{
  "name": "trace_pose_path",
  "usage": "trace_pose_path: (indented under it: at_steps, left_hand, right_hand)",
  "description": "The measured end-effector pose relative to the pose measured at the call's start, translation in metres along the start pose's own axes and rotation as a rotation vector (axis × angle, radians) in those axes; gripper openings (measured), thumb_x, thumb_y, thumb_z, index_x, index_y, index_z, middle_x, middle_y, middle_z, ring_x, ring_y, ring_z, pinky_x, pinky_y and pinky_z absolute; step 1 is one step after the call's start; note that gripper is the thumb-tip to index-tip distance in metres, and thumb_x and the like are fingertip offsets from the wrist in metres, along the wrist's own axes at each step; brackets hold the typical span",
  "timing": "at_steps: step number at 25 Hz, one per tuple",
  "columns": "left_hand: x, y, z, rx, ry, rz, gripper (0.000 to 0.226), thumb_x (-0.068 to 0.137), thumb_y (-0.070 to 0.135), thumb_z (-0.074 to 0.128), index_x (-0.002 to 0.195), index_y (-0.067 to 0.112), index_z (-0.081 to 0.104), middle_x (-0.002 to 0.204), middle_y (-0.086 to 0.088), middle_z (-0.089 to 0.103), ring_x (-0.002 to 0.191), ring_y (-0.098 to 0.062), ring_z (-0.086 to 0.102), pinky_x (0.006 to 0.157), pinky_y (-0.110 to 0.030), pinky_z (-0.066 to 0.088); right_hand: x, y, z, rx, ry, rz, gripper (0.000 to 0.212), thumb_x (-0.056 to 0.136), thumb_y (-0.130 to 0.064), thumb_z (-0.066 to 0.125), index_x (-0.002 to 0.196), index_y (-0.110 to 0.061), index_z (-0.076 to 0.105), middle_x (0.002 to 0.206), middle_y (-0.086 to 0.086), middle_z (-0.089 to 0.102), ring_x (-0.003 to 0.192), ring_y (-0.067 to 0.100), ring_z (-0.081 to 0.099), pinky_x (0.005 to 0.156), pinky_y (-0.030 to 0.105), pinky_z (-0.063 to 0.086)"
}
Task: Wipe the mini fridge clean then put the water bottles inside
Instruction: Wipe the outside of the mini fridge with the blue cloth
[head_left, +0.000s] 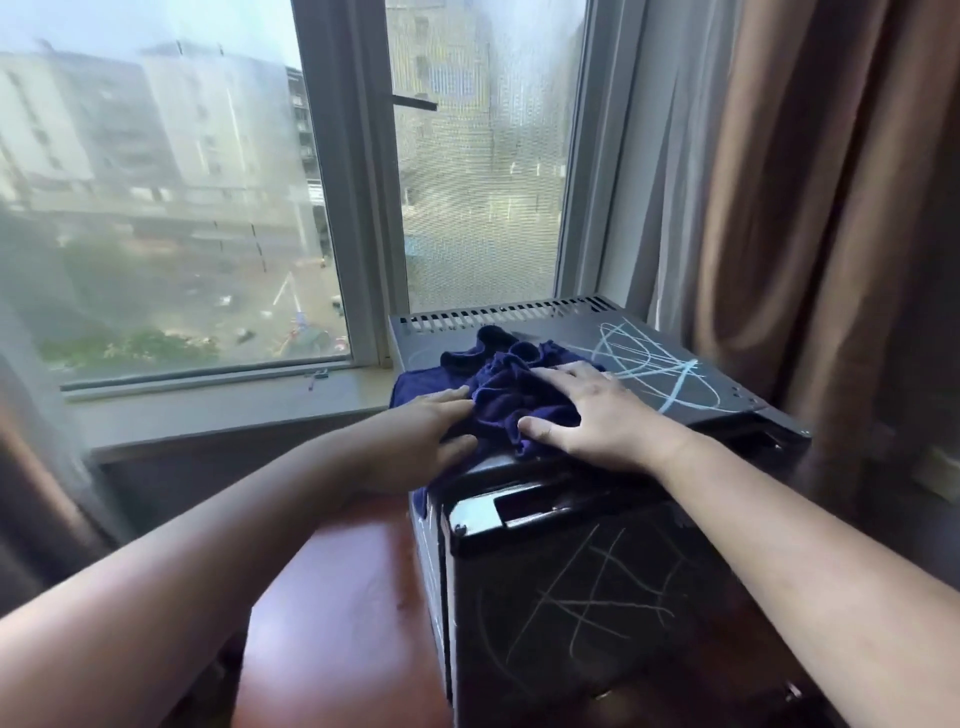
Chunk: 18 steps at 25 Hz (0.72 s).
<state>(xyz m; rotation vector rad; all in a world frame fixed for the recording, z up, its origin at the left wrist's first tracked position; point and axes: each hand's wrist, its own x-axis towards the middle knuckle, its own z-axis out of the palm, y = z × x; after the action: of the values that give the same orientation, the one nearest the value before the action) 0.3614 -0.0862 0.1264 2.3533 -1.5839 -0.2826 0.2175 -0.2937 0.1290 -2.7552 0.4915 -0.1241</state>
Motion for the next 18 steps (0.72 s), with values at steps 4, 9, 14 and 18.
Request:
trace_pose_path:
  at_steps: [4, 9, 14, 18]
  left_hand:
    - [-0.024, 0.018, 0.009, -0.233, 0.124, -0.095, 0.055, 0.085, 0.065, 0.059, 0.134, 0.041, 0.049, 0.127, 0.018, 0.065, 0.117, 0.0, 0.063, 0.105, -0.035, 0.05]
    - [-0.029, -0.007, 0.013, 0.028, 0.142, -0.206, 0.107, 0.072, 0.094, 0.032, 0.161, 0.035, 0.026, 0.168, 0.015, 0.022, 0.156, -0.008, 0.015, 0.127, -0.028, 0.012]
    - [0.021, -0.036, 0.011, 0.003, 0.099, -0.145, 0.058, 0.109, 0.038, 0.039, 0.163, 0.032, 0.02, 0.17, 0.01, 0.007, 0.157, -0.004, -0.001, 0.12, -0.016, -0.004]
    - [0.078, -0.075, -0.001, 0.046, 0.043, -0.209, 0.058, 0.112, 0.029, 0.031, 0.165, 0.018, 0.011, 0.173, -0.005, -0.003, 0.159, -0.014, -0.006, 0.119, -0.016, -0.009]
  right_hand:
    - [-0.013, 0.019, -0.007, 0.044, 0.002, -0.163, 0.07, 0.077, -0.077, 0.059, 0.14, -0.048, 0.045, 0.145, -0.012, 0.038, 0.141, 0.018, 0.035, 0.119, 0.044, 0.033]
    - [0.005, 0.021, 0.0, 0.076, -0.072, -0.163, 0.091, 0.073, -0.083, 0.056, 0.147, -0.07, 0.004, 0.172, -0.002, -0.001, 0.159, 0.022, -0.002, 0.127, 0.054, 0.011]
    - [0.071, 0.008, 0.016, -0.004, -0.114, -0.255, 0.101, 0.064, -0.094, 0.032, 0.155, -0.058, 0.005, 0.172, -0.012, 0.004, 0.159, 0.019, 0.004, 0.126, 0.053, 0.012]
    - [0.128, 0.005, 0.015, -0.053, -0.125, -0.213, 0.089, 0.087, -0.076, 0.044, 0.16, -0.044, 0.004, 0.173, -0.006, 0.001, 0.159, 0.019, 0.001, 0.128, 0.044, 0.007]
